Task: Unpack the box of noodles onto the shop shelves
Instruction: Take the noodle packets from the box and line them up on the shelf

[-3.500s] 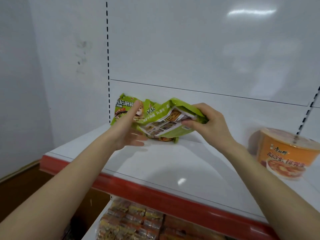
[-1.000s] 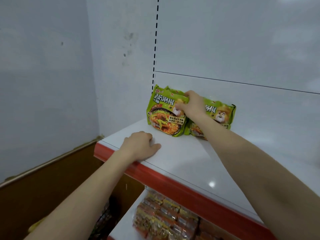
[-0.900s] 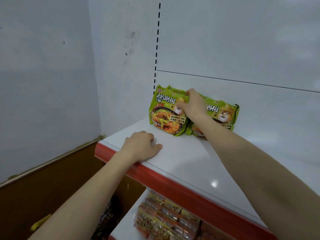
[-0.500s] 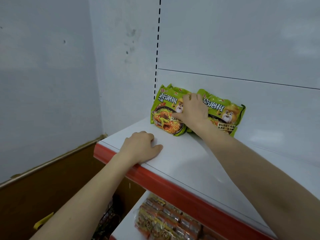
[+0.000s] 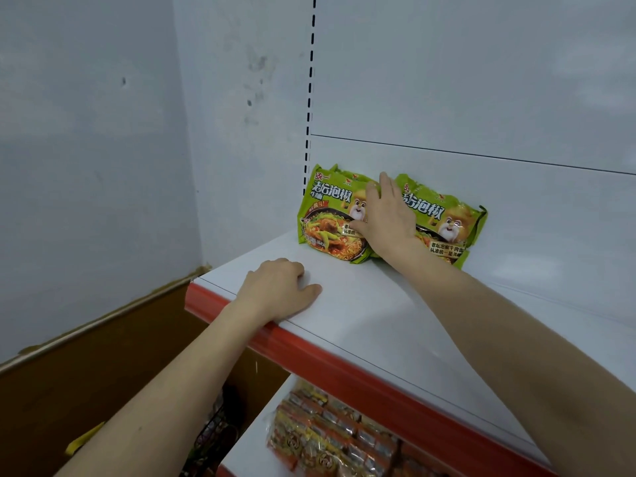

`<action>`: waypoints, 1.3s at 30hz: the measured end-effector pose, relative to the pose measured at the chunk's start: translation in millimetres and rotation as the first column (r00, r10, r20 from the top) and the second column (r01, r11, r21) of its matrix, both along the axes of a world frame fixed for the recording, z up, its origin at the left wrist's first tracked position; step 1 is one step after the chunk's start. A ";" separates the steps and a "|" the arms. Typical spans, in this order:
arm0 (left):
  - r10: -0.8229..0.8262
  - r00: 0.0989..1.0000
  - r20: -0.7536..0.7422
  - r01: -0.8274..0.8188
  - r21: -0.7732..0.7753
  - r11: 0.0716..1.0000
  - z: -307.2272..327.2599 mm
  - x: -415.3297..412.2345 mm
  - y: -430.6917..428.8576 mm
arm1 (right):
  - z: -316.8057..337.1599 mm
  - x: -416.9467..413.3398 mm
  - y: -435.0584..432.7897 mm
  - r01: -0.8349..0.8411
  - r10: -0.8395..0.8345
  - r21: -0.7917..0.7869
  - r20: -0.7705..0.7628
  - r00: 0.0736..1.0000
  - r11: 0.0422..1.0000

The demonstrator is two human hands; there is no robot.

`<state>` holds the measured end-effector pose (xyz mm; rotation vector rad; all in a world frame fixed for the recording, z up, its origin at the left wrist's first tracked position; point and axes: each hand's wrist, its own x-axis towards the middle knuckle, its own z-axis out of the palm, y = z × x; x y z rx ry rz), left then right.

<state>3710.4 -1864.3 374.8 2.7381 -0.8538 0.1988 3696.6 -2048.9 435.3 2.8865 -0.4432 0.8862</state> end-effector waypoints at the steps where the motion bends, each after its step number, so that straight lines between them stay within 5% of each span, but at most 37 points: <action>1: -0.002 1.000 0.003 0.002 -0.002 1.000 -0.1 0.0 -0.1 | 0.6 -5.5 -1.3 -0.015 0.015 0.004 0.013 1.000 1.000; 5: -0.005 1.000 0.011 0.005 -0.016 1.000 0.5 2.4 -0.1 | -2.9 -28.5 -12.1 -0.021 0.025 -0.135 0.021 0.999 0.991; 9: -0.009 1.000 0.013 0.009 -0.025 1.000 -0.2 2.4 -0.9 | -14.1 -45.8 -35.0 0.118 -0.158 -0.288 -0.122 0.980 0.950; 16: 0.002 1.000 0.005 -0.002 -0.044 0.999 0.9 2.0 -2.0 | -17.2 -51.9 -47.9 0.135 -0.204 -0.339 -0.178 0.963 0.931; 21: 0.011 1.000 0.003 -0.010 -0.023 1.000 6.1 -0.9 -2.4 | -12.6 -51.6 -45.5 0.083 -0.118 -0.203 -0.168 0.979 0.976; 26: -0.015 0.925 0.380 -0.037 0.128 0.991 23.7 -32.9 -1.6 | 7.7 -67.4 -21.9 -0.083 0.082 -0.051 -0.026 0.996 0.995; 32: -0.171 0.803 0.571 0.242 -0.050 0.969 7.9 -116.0 59.0 | 19.1 -101.6 52.2 -0.293 0.283 0.043 0.164 0.945 0.955; 39: -0.250 0.943 0.222 0.245 0.049 0.968 -121.9 -172.7 167.4 | -79.5 -150.9 196.5 -0.523 0.488 0.210 0.198 0.850 0.826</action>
